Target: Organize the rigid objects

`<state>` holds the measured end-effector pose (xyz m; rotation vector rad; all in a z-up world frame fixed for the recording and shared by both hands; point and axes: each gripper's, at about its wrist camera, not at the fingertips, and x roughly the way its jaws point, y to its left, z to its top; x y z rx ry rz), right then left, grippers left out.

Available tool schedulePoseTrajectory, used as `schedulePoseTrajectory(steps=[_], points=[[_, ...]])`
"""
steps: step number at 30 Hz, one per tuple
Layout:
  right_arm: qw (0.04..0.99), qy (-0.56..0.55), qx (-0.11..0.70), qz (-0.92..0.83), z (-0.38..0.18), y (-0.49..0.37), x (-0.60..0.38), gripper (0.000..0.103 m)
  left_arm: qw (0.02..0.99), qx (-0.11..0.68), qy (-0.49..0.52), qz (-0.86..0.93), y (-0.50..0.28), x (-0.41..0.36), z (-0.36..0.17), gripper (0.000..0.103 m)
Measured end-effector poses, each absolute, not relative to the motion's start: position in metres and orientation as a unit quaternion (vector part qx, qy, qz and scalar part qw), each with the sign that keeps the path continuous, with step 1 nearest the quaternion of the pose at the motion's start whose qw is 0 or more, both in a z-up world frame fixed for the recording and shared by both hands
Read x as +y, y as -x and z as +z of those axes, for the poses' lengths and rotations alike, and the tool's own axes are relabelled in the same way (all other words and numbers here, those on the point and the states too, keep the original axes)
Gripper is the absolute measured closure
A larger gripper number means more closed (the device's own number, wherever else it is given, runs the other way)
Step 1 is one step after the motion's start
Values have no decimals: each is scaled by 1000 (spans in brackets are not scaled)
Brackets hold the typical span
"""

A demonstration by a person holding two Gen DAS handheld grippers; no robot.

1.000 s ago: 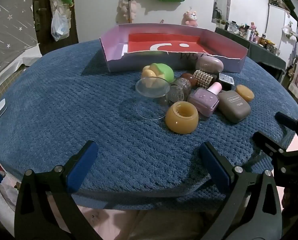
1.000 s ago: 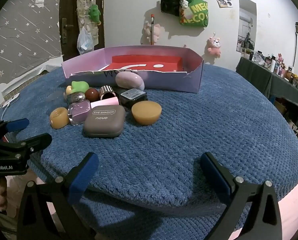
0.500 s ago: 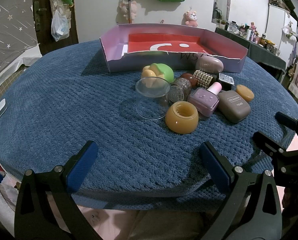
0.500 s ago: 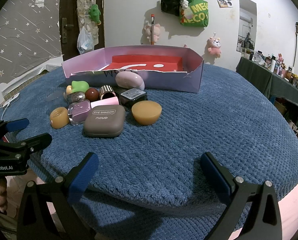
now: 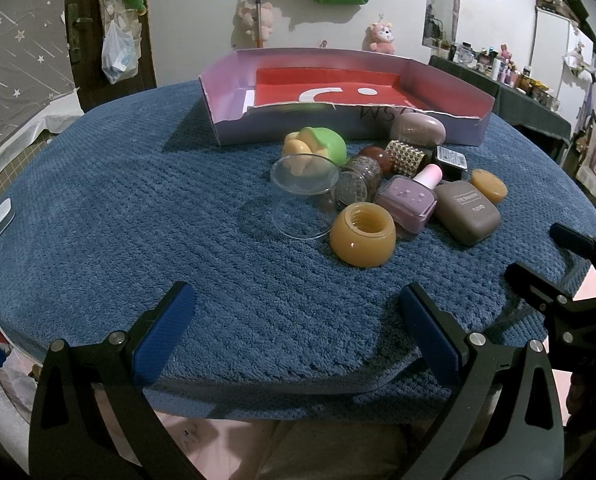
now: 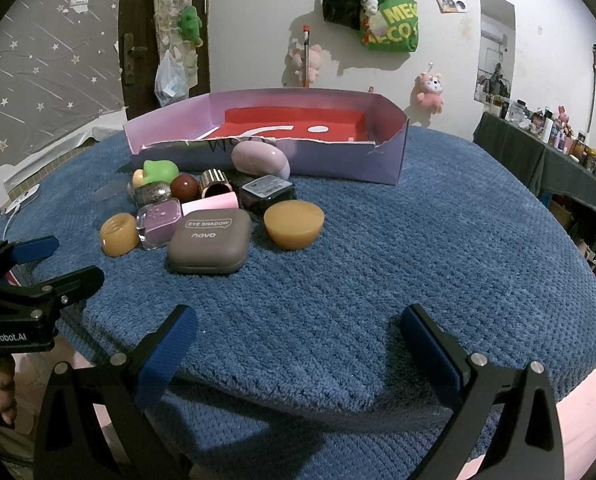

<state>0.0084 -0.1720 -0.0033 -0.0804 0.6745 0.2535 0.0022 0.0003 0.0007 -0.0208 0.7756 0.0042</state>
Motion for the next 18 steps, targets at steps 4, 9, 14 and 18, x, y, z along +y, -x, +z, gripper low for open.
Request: schedulePoseTrajectory(steps=[4,9,14,18], points=[[934,41,333,126,-6,-8,-175,0,925,379,10,2,-2,0,2,0],[932,41,337,128,-5,-7,-176,0,925,379,10,1,-3,0,2,0],[931,42,339,131,-3,-7,-176,1,926,379,7,-2,-2,-1,1,1],[930,43,339,133,-2,-6,-176,3,926,378,6,-4,0,-2,2,3]])
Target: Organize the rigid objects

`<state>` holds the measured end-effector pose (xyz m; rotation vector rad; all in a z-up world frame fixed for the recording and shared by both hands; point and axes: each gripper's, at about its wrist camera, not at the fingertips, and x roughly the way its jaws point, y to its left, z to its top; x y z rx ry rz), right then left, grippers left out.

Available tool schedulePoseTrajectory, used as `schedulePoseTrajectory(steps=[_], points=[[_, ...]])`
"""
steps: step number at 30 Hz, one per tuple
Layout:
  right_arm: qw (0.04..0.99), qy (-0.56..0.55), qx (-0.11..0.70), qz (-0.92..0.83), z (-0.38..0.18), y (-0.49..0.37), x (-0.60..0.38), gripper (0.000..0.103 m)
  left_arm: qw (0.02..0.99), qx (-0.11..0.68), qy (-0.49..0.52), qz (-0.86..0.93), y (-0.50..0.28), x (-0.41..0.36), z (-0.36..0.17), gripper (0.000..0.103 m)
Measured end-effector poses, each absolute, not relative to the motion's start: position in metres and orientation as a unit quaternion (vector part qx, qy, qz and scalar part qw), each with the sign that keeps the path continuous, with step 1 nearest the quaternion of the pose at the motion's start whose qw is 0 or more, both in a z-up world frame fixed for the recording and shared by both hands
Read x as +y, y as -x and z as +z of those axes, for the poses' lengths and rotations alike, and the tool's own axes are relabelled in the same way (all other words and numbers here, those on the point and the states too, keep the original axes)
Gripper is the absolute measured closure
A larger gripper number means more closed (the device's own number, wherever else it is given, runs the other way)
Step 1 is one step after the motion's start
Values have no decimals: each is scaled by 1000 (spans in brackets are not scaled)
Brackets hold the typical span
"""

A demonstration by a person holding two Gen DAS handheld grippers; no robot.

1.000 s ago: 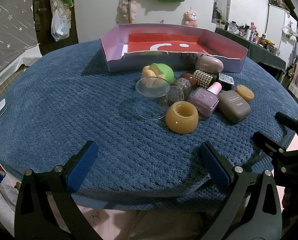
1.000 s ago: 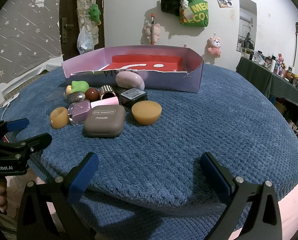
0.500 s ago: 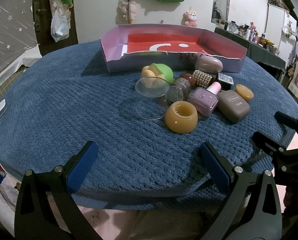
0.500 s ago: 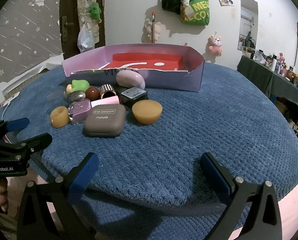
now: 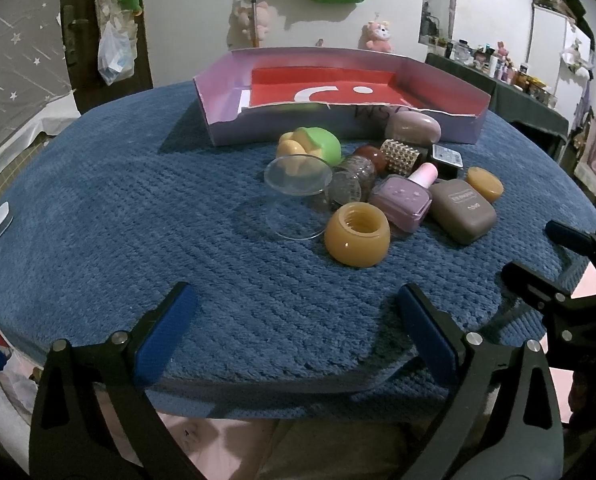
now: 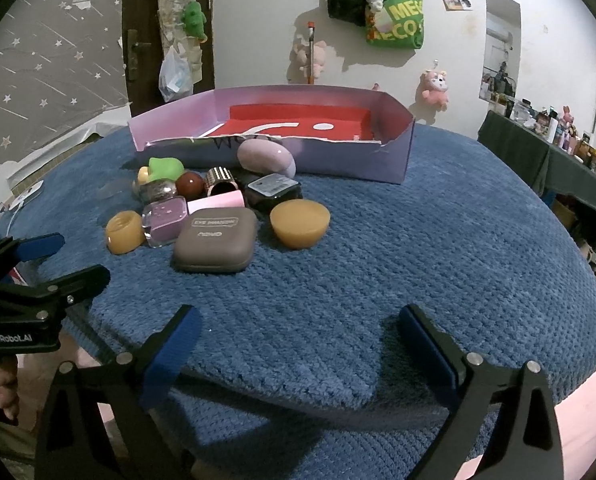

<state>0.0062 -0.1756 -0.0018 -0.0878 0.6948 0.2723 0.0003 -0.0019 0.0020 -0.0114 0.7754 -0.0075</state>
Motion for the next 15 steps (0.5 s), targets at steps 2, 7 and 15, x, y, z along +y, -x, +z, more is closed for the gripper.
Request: schedulePoseTrajectory(steps=[2,7,15], points=[[930,43,340,134,-1,-6,-175,4,926,378,5,-5,0,-2,2,4],[930,44,339,138,0,-5,-174,5,926,378,2,-10,1,-3,3,7],[927,43,341,153,2,-8,-168,10,924,382,12,-14,-7,5,7,23]])
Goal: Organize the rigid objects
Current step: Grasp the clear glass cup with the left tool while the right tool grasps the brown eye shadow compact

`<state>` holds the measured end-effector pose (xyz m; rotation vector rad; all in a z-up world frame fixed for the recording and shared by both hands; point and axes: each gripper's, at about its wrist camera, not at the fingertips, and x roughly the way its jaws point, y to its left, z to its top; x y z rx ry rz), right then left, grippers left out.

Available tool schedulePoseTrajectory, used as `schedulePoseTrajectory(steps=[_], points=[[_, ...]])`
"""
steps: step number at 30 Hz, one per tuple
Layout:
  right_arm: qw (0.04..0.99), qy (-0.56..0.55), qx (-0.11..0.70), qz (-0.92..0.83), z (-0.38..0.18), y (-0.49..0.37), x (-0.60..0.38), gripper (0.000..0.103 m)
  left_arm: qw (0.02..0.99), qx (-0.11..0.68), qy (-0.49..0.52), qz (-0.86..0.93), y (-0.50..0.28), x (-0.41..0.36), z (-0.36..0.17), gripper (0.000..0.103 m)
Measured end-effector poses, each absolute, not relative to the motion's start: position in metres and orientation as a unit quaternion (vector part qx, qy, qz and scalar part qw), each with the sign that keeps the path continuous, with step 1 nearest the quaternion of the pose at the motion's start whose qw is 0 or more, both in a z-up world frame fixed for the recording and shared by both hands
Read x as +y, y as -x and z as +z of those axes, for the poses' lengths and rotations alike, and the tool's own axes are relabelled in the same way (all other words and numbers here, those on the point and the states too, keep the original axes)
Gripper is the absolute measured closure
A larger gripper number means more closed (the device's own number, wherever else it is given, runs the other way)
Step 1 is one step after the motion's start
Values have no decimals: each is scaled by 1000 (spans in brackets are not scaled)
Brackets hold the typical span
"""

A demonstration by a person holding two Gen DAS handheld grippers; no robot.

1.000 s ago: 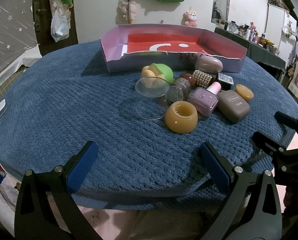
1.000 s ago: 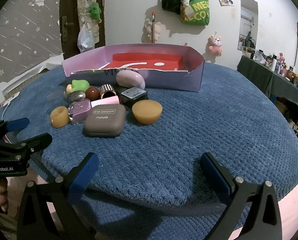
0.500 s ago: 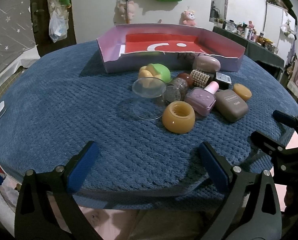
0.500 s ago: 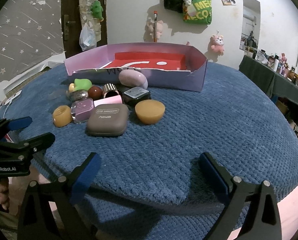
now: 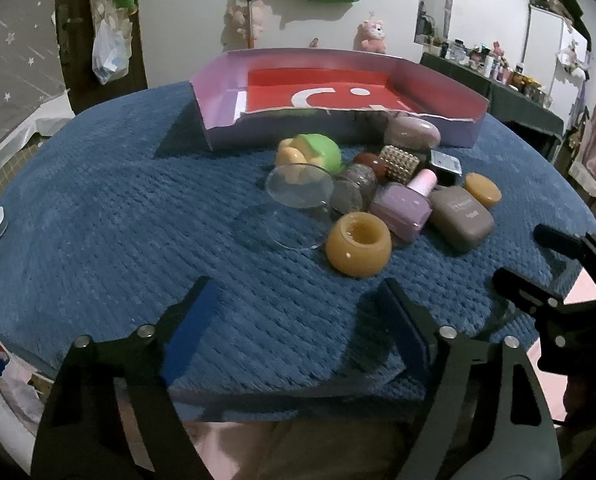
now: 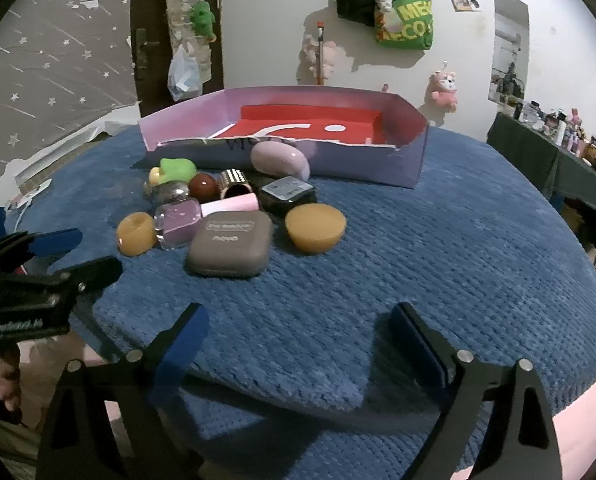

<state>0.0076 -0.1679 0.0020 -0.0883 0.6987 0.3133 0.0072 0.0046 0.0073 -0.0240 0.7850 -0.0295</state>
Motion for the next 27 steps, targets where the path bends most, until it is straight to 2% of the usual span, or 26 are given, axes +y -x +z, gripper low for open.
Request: schedulePoseTrajectory(steps=[11,24,27], points=[[922,50,338,182,3,-14,-148,13,923,384,14,-5,-13,18,9,39],[918,40,338,204,5,-37,-132,22,926,378,14,-5,-38,18,10,39],[918,48,337,205,5,-40,-128,27,927,373,24,-9,-43,19,12,40]])
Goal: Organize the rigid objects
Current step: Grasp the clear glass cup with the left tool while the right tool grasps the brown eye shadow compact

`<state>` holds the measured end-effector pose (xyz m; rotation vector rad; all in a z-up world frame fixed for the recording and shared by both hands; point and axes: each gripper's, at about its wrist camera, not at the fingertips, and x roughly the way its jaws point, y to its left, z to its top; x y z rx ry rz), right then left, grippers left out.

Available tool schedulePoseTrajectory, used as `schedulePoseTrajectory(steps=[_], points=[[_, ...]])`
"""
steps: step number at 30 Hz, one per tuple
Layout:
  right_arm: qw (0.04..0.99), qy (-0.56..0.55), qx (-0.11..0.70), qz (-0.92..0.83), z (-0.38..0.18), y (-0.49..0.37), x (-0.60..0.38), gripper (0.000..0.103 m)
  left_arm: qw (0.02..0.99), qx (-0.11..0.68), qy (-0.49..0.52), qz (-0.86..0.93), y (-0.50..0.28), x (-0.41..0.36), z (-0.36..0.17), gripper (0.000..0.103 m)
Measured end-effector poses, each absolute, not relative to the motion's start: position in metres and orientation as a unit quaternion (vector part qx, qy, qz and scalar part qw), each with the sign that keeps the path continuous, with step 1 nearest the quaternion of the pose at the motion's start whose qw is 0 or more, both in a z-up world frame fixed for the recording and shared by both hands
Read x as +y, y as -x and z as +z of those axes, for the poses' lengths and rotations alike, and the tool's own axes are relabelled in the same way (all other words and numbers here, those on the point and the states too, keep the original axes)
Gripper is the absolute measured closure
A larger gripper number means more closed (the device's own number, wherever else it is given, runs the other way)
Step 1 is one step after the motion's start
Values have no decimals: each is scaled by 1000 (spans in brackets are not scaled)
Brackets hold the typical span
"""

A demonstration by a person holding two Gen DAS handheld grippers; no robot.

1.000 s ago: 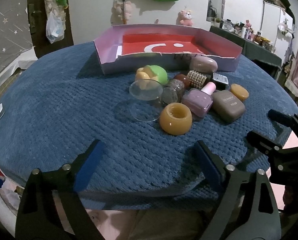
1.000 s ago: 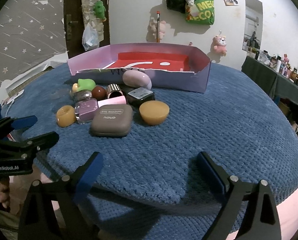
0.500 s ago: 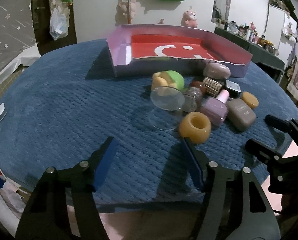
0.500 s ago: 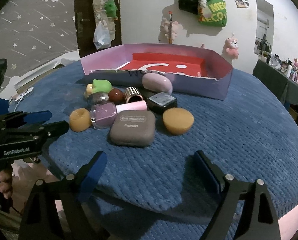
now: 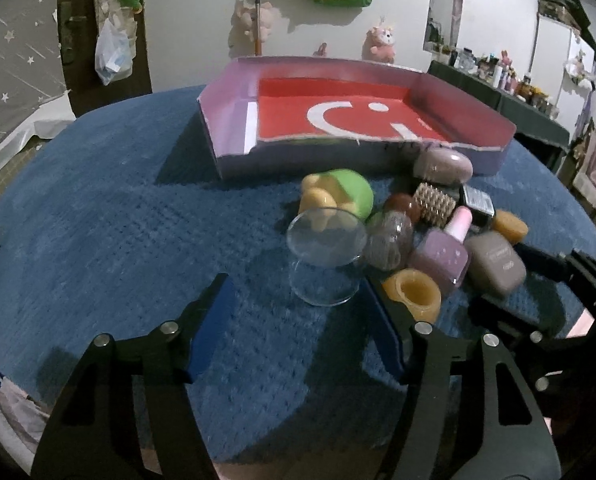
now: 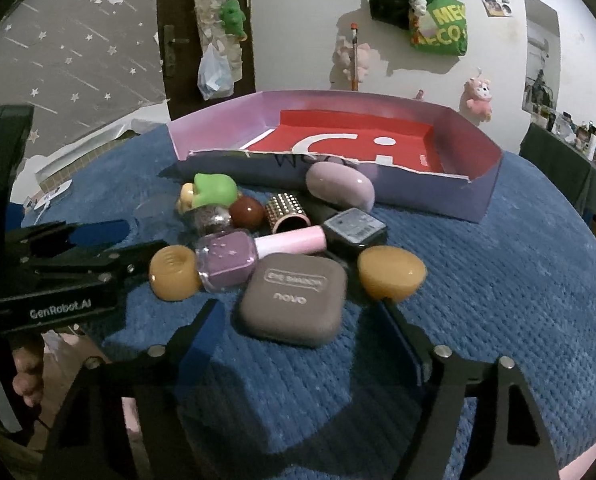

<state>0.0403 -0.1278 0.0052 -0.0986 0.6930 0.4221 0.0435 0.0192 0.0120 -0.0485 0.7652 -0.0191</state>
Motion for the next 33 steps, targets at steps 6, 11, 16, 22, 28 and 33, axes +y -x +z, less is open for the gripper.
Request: schedulePoseTrajectory(steps=[6,11,16,22,28,33], points=[[917,51,337,206,6,-45,-123,34,927,374,35,-18,-56,18,13,41],[918,60,335,203,5,-47,-122,46,926,374,33,-35,-62,13,13,61],[918,52,336,205,6,-47,-123,47,929,367,16,-40,-57,7,15,65],[916,27,335,217,15,-47,-130,47,934,354,14,-49,-49,5,28,65],[920,16,319,226,34,-45,-134,47,938,342,15,-56,-47,3,43,65],[922,8,312,228,51,-46,-137,47,941,334,20,-51,-45,7,59,65]])
